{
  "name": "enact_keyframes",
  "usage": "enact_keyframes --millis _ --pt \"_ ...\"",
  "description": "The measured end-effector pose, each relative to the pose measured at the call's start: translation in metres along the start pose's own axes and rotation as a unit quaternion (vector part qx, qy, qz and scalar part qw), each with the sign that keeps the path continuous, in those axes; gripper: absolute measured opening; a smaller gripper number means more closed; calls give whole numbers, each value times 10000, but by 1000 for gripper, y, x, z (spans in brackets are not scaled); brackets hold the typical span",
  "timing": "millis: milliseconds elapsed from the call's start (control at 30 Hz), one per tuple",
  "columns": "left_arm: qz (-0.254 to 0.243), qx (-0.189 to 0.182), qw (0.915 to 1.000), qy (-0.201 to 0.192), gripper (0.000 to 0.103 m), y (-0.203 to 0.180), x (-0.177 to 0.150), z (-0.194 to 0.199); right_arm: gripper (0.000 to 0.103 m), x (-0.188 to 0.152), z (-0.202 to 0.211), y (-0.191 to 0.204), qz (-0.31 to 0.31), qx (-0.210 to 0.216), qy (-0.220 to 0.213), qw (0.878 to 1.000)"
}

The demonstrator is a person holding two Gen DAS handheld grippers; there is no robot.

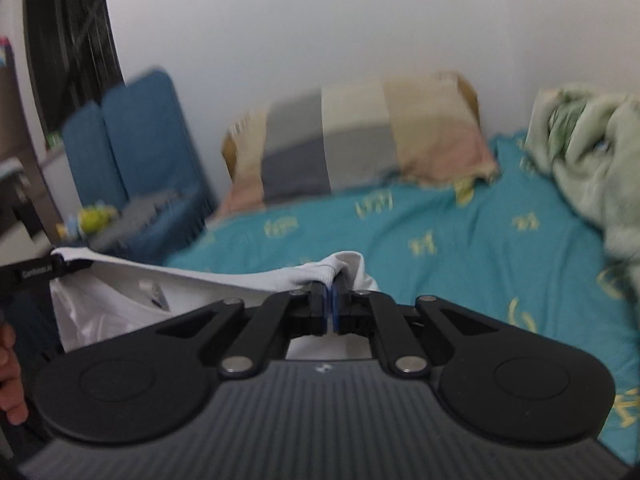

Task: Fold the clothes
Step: 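Lower the T-shirt flat onto the bed and open both grippers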

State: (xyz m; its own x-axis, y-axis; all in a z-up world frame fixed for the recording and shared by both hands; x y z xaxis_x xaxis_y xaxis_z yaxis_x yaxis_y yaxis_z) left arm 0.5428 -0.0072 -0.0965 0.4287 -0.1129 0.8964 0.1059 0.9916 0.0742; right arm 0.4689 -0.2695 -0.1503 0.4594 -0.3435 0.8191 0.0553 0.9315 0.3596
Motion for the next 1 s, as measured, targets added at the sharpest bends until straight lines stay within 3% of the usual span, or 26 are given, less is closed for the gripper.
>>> enact_keyframes --millis 100,200,300,333,367,400,433,467,567,667,833,1000 --pt "-15 -171 9991 396 9 1 -30 -38 5 -33 -62 -16 63 -145 526 9985" --pt "-39 -344 9963 791 16 2 -59 -73 7 -48 -93 -32 -205 -262 955 9949" --pt "-63 -516 9916 1184 50 4 -88 -108 9 -50 -101 -37 -410 -233 1110 9927" --pt "-59 -566 9904 1258 65 5 -87 -109 17 -49 -100 -34 -412 -179 1116 9927" --pt "-53 -615 9893 1324 79 6 -86 -110 38 -48 -98 -32 -415 -126 1123 9927" --pt "-91 -655 9888 1335 84 7 -85 -104 51 -48 -96 -30 -417 -73 1130 9927" --pt "-136 -693 9885 1339 89 9 -84 -97 72 -47 -94 -28 -419 -20 1136 9926" --pt "-181 -731 9881 1343 93 10 -82 -90 83 -46 -92 -25 -417 30 1140 9926" --pt "-221 -972 9863 1313 101 14 -69 -60 83 -42 -76 -17 -462 135 1176 9919" --pt "-76 -1032 9880 1148 102 22 -54 -12 83 -38 -45 -13 -590 104 1168 9914" --pt "1 -1012 9904 940 102 24 -47 90 83 -43 41 -5 -571 95 937 9939" --pt "-1 -952 9926 748 102 23 -45 196 83 -48 130 5 -158 7 572 9982"
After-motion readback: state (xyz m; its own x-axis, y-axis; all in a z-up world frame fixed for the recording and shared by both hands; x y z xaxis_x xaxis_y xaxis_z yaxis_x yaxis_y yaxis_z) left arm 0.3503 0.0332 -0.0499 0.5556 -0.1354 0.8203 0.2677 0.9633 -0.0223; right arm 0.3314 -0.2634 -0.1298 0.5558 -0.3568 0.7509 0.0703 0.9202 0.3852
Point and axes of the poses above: each gripper's, at about its wrist camera, not at the fingertips, and z roughly against the way its jaws point, y to its left, x to its top, the point moved 6 cm from there along -z, roughly the way its jaws point, and after that the axes turned 7 degrees about -z, right-handed, at the moved point
